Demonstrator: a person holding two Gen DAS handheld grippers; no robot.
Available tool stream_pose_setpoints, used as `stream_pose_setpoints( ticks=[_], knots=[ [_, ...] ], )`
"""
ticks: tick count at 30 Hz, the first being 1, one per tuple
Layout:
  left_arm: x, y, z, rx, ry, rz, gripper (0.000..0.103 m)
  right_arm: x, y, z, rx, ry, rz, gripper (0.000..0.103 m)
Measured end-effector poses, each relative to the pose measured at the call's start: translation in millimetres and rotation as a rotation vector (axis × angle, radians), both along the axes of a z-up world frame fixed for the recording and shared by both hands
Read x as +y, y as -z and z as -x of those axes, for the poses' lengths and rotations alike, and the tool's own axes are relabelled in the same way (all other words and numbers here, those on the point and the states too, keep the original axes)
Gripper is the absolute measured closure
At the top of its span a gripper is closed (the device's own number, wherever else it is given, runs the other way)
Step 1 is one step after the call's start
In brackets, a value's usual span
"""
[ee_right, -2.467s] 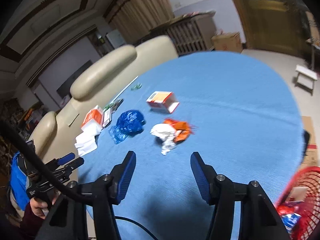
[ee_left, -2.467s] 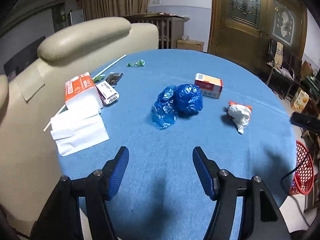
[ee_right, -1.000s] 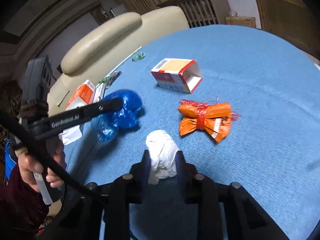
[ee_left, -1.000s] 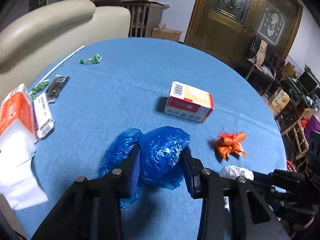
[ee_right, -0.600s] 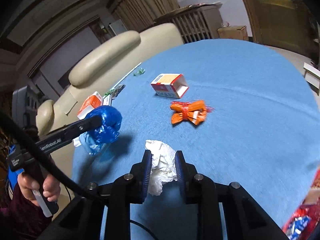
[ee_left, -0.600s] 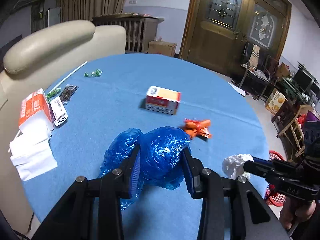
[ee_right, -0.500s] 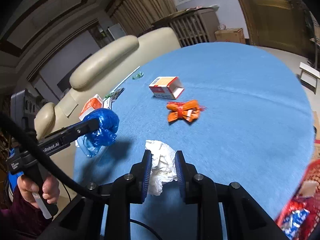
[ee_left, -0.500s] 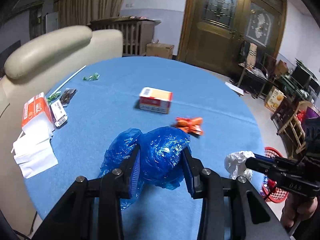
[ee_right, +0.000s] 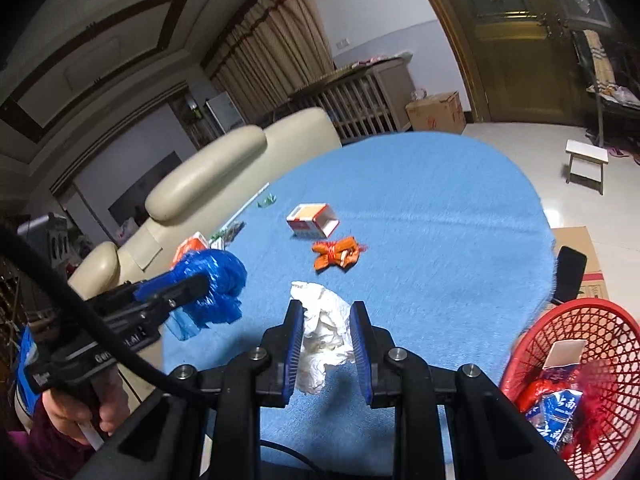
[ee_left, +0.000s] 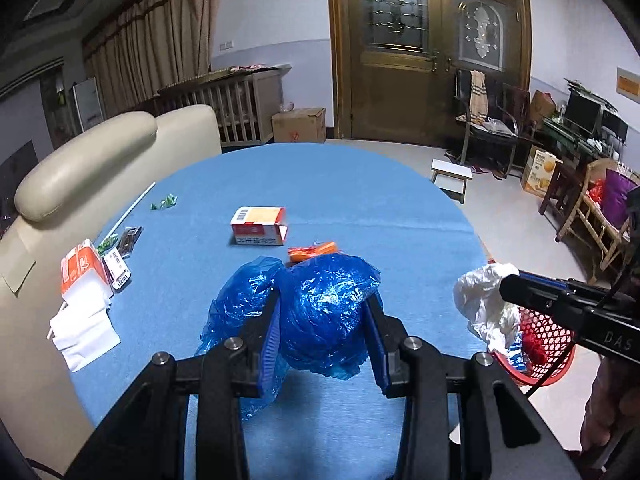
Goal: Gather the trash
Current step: 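Carry the white tissue and blue bags with both grippers over the red basket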
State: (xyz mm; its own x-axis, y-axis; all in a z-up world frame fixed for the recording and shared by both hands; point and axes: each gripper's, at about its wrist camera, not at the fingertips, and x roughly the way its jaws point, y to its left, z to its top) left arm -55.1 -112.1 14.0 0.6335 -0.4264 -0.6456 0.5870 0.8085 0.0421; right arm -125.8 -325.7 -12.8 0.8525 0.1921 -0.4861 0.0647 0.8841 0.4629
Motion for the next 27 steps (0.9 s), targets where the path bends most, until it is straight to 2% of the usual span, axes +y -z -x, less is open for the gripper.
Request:
stream_pose_setpoints(
  ticks=[11, 27],
  knots=[
    [-23, -7, 25, -0.019, 0.01, -0.018, 0.062, -14, -18, 40, -0.071, 0.027, -0.014, 0.076],
    [-83, -16, 67, -0.072, 0.092, -0.071, 0.063, -59, -21, 96, -0.129, 0.109, -0.048, 0.076]
  ],
)
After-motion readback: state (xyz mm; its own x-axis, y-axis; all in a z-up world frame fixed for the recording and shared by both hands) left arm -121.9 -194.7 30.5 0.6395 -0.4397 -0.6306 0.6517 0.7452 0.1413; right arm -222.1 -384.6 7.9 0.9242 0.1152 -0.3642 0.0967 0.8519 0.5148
